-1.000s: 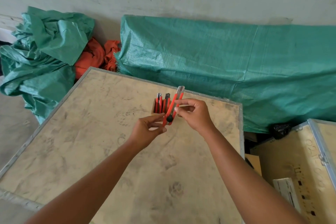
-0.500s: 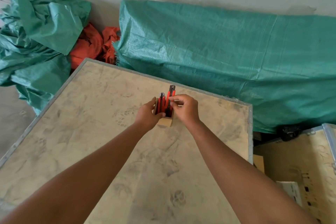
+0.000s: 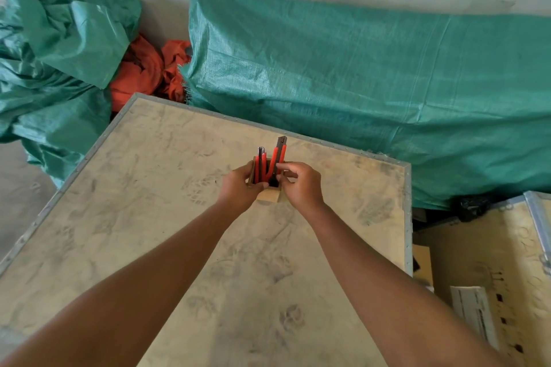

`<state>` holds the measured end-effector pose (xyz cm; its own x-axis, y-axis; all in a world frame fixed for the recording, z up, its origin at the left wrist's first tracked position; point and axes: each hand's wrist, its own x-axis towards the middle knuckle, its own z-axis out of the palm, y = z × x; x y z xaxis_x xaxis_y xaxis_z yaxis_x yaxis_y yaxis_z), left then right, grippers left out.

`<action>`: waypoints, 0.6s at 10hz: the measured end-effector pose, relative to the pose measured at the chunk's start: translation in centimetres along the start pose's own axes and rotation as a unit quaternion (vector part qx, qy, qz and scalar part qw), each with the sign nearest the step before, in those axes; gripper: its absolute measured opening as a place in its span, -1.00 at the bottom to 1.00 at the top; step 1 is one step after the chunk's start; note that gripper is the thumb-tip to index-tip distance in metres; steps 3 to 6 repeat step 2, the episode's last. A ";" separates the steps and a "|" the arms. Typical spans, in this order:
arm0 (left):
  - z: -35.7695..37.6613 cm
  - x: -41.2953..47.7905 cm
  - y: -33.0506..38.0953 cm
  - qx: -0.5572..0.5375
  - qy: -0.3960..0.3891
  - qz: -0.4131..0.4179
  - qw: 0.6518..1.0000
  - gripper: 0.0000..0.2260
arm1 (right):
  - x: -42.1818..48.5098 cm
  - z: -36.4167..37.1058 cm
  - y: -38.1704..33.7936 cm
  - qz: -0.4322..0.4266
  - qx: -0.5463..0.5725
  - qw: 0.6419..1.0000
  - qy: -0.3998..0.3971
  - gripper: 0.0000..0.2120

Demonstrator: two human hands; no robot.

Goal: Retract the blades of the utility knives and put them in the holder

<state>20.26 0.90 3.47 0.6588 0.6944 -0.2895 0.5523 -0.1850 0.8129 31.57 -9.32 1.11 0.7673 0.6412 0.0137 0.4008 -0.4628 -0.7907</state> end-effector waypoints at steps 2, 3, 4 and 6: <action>-0.8 -1.4 1.1 -0.002 0.015 0.008 1.000 -0.42 | -1.0 -2.2 -2.3 0.020 0.026 0.999 0.001 -0.69; -0.8 -1.4 1.1 -0.002 0.015 0.008 1.000 -0.42 | -1.0 -2.2 -2.3 0.020 0.026 0.999 0.001 -0.69; -0.8 -1.4 1.1 -0.002 0.015 0.008 1.000 -0.42 | -1.0 -2.2 -2.3 0.020 0.026 0.999 0.001 -0.69; -0.8 -1.4 1.1 -0.002 0.015 0.008 1.000 -0.42 | -1.0 -2.2 -2.3 0.020 0.026 0.999 0.001 -0.69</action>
